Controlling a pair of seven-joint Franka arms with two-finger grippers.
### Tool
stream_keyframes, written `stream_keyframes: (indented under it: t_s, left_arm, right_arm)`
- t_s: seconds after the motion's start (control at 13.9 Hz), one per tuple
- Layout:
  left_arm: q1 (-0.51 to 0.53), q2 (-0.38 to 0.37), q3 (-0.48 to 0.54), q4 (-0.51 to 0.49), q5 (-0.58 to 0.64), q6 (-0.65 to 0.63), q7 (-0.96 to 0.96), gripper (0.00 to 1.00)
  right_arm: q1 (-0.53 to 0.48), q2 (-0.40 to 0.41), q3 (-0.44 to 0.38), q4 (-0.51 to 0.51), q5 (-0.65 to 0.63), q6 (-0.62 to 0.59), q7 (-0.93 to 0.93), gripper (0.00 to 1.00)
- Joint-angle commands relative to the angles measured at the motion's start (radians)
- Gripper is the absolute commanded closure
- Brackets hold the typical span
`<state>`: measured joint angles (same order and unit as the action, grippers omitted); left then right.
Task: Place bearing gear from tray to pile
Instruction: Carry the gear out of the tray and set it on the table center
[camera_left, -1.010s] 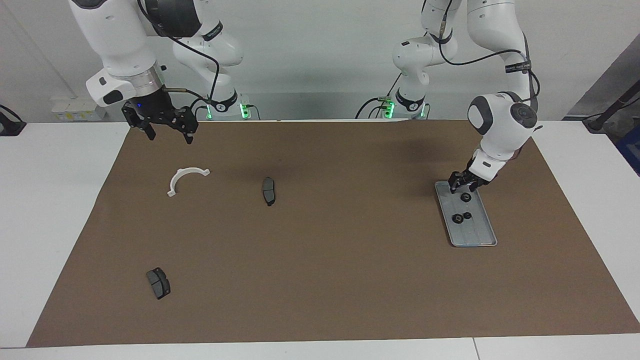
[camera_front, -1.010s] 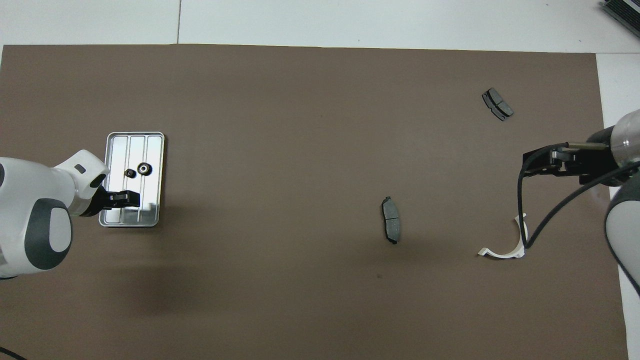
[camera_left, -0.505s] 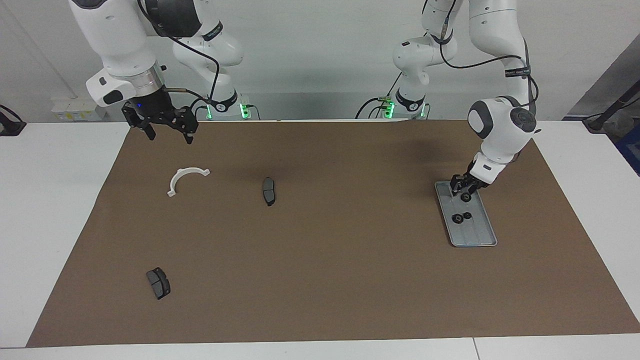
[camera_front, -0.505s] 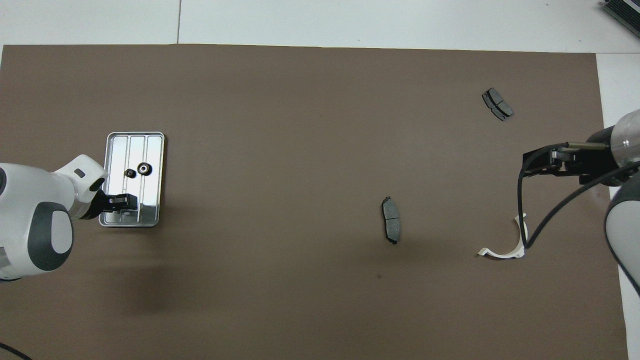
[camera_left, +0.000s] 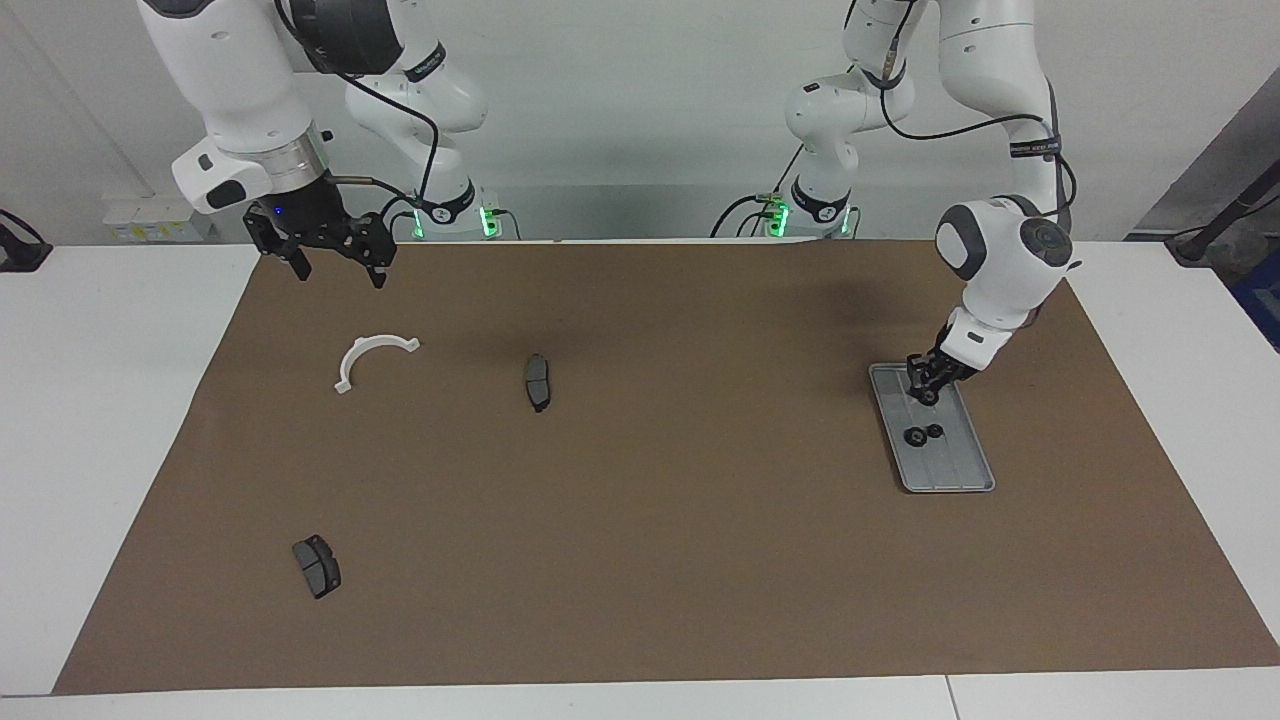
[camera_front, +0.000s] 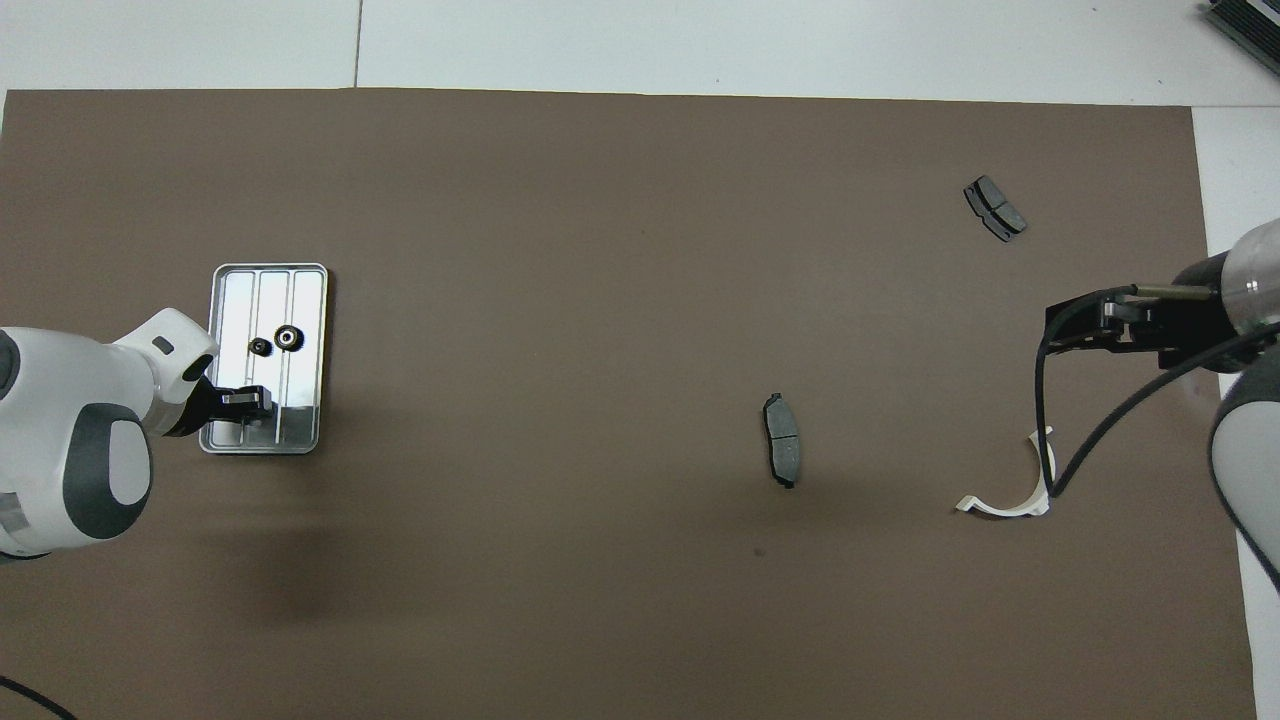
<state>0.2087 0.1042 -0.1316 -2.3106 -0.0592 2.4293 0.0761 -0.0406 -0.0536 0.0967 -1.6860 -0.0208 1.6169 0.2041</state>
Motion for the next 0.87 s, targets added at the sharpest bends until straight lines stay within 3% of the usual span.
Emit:
stream_keyframes:
  t_s: [0.0, 0.14, 0.29, 0.79]
  left_arm:
    - [-0.006, 0.017, -0.008, 0.054, -0.016, -0.002, 0.013, 0.90]
    - [-0.043, 0.023, -0.013, 0.126, -0.016, -0.036, -0.031, 0.92]
    - [-0.150, 0.041, -0.011, 0.172, -0.016, -0.038, -0.207, 0.92]
    - [-0.530, 0.037, -0.011, 0.142, -0.017, -0.007, -0.715, 0.88]
  right_arm:
    - [-0.004, -0.023, 0.000, -0.031, 0.025, 0.026, -0.018, 0.00]
    - [-0.004, -0.025, 0.000, -0.032, 0.025, 0.026, -0.018, 0.00]
    - [-0.004, -0.023, 0.000, -0.032, 0.025, 0.026, -0.018, 0.00]
    - [-0.004, -0.023, 0.000, -0.031, 0.025, 0.026, -0.018, 0.00]
